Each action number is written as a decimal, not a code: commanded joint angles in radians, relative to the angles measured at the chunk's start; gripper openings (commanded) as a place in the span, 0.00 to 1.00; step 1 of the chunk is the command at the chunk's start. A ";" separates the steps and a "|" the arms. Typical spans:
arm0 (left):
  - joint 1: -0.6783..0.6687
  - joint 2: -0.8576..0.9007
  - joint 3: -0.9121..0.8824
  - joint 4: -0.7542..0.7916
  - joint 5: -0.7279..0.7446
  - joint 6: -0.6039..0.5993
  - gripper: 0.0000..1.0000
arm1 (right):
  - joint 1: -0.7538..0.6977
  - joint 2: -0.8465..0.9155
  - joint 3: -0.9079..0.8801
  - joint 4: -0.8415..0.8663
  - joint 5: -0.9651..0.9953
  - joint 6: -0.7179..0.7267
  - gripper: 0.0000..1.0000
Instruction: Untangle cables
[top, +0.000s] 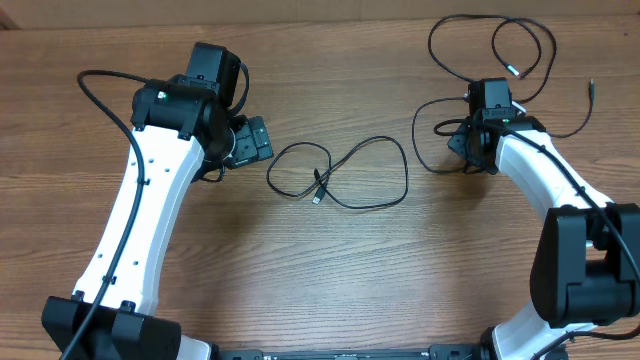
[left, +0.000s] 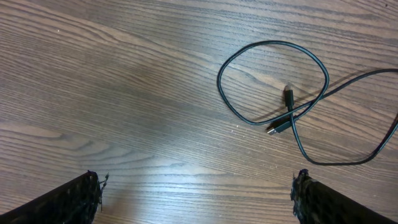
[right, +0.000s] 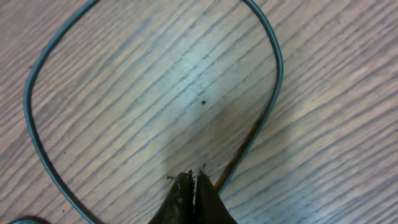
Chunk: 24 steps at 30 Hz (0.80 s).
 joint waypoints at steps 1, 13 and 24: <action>0.003 0.009 -0.004 0.000 0.008 -0.006 1.00 | -0.003 -0.023 0.003 0.025 0.010 -0.037 0.08; 0.003 0.009 -0.004 0.004 0.008 -0.006 1.00 | -0.002 -0.022 0.002 0.045 -0.117 -0.027 0.97; 0.003 0.009 -0.004 0.004 0.008 -0.006 1.00 | 0.006 -0.014 -0.001 -0.126 -0.235 0.237 0.82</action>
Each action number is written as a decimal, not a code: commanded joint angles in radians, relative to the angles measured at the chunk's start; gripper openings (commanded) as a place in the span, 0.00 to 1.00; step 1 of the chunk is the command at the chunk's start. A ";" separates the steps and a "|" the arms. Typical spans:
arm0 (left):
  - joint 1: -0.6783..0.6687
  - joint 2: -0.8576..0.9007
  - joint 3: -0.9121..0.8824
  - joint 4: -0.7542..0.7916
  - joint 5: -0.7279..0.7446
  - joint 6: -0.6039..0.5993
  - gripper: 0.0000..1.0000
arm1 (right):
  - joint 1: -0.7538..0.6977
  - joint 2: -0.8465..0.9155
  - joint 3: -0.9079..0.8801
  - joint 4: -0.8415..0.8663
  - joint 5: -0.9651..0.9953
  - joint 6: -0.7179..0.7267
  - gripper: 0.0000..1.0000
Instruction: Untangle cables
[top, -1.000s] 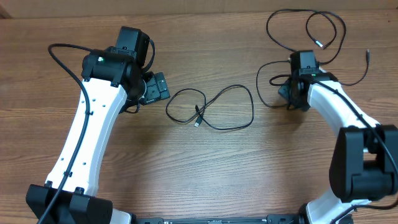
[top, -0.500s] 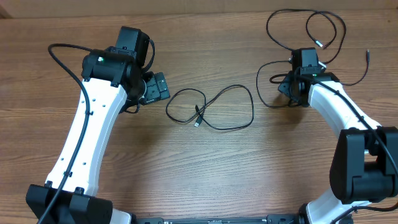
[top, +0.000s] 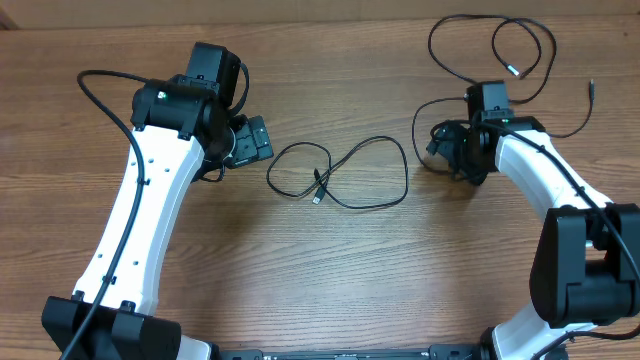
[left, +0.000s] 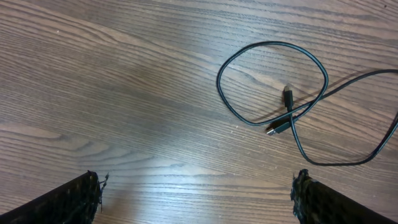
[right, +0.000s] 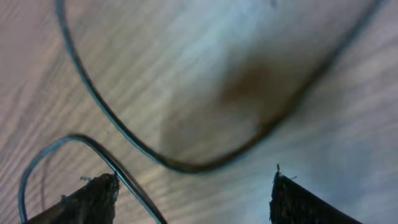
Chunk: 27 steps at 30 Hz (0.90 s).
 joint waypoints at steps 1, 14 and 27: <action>0.003 0.009 -0.004 0.002 0.008 -0.006 0.99 | 0.004 -0.014 -0.001 -0.034 0.069 0.209 0.83; 0.003 0.009 -0.004 -0.003 0.008 -0.006 1.00 | 0.005 0.011 -0.001 -0.056 0.180 0.354 0.82; 0.003 0.009 -0.004 -0.002 0.008 -0.006 0.99 | 0.005 0.108 0.000 -0.045 0.234 0.349 0.82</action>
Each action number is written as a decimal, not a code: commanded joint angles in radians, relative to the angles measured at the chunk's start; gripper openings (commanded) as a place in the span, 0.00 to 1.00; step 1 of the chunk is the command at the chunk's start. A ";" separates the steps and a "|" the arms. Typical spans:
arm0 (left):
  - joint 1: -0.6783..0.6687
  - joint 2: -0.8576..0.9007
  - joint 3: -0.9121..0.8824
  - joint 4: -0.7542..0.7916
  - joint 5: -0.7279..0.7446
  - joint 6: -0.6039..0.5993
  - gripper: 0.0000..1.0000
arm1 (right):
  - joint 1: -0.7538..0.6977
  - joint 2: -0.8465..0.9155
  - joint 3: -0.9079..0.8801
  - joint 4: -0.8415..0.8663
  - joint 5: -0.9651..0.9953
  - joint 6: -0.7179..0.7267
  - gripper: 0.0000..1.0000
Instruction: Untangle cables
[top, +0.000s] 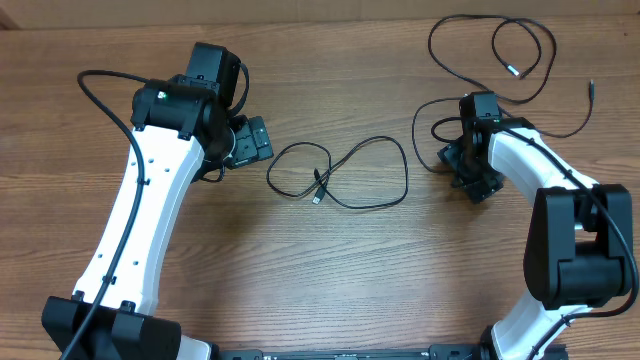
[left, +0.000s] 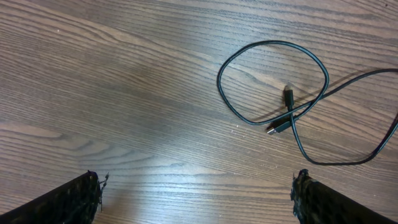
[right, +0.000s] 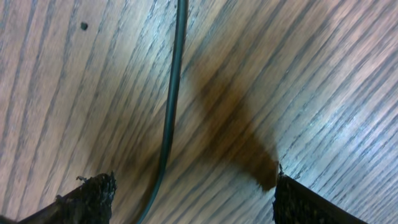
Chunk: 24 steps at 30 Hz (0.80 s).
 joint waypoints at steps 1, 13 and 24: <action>0.003 0.009 -0.004 0.001 0.008 -0.006 1.00 | 0.005 0.027 0.000 0.013 0.032 0.011 0.82; 0.003 0.009 -0.004 0.000 0.008 -0.006 1.00 | 0.005 0.092 0.000 0.061 0.020 0.003 0.60; 0.003 0.009 -0.004 0.000 0.008 -0.006 0.99 | 0.005 0.112 0.000 0.053 0.025 0.003 0.14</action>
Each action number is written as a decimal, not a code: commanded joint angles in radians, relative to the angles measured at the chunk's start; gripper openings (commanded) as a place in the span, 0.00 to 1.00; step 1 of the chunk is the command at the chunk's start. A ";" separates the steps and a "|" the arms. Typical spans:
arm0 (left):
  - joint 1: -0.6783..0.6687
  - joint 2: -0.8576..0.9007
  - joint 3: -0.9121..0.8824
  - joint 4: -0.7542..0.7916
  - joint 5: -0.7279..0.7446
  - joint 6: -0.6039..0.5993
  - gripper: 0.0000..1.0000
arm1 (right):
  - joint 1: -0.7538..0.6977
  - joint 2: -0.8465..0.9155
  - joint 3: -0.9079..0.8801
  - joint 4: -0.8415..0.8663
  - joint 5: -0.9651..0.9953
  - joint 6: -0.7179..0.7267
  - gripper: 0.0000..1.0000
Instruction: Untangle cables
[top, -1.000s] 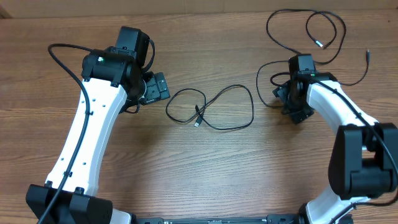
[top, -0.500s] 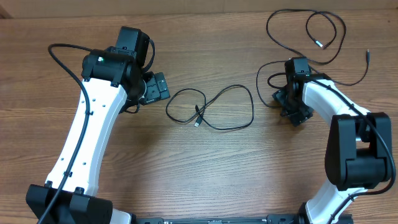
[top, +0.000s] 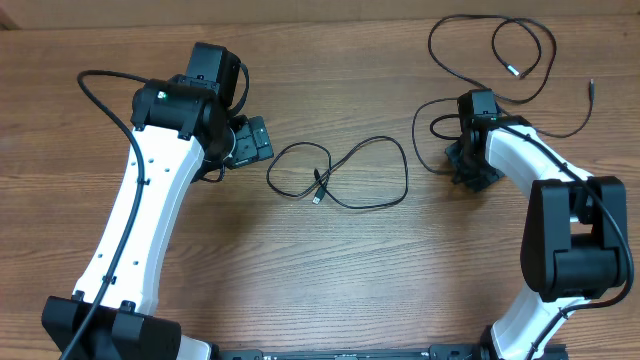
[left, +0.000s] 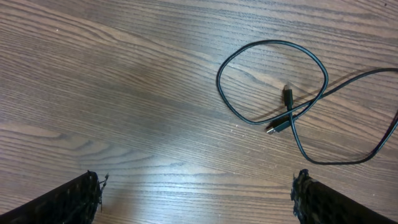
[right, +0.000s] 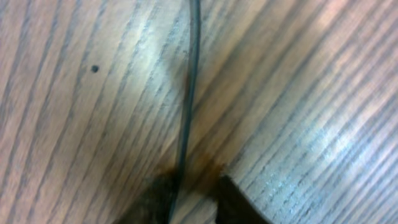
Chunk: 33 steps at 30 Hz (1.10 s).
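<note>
A black cable (top: 318, 190) lies looped on the wooden table (top: 330, 280) in the middle, its two plug ends (left: 288, 98) crossing inside the left loop. A second, longer black cable (top: 415, 135) sprawls in loops at the back right. My right gripper (top: 470, 165) is down on that cable's lower loop; in the right wrist view the cable (right: 189, 93) runs between the fingers, which have narrowed around it (right: 196, 190). My left gripper (top: 250, 140) hangs open left of the middle cable (left: 198, 178), with nothing between its fingers.
One free end of the right cable (top: 592, 88) lies near the table's right edge, another plug (top: 512, 71) inside the back loops. The left arm's own supply cable (top: 95, 95) arcs over the table's left side.
My right gripper's fingers, wide open over the cable before, have come close together around it. The left arm and the middle cable have not moved.
My right gripper was shut, low by the right cable's loop. Then it stood open, a little to the left. Then it was open with the cable running between its fingers, and now it has narrowed on that cable. The left gripper stayed open and still.
</note>
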 joint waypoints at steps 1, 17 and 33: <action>0.003 0.009 -0.004 0.000 0.006 -0.006 0.99 | 0.003 0.064 -0.020 0.005 -0.039 0.010 0.11; 0.003 0.009 -0.004 0.000 0.005 -0.006 1.00 | -0.006 0.015 -0.017 0.023 -0.042 -0.095 0.04; 0.003 0.009 -0.004 0.003 0.005 -0.006 1.00 | -0.006 -0.146 -0.016 0.132 -0.024 -0.277 0.04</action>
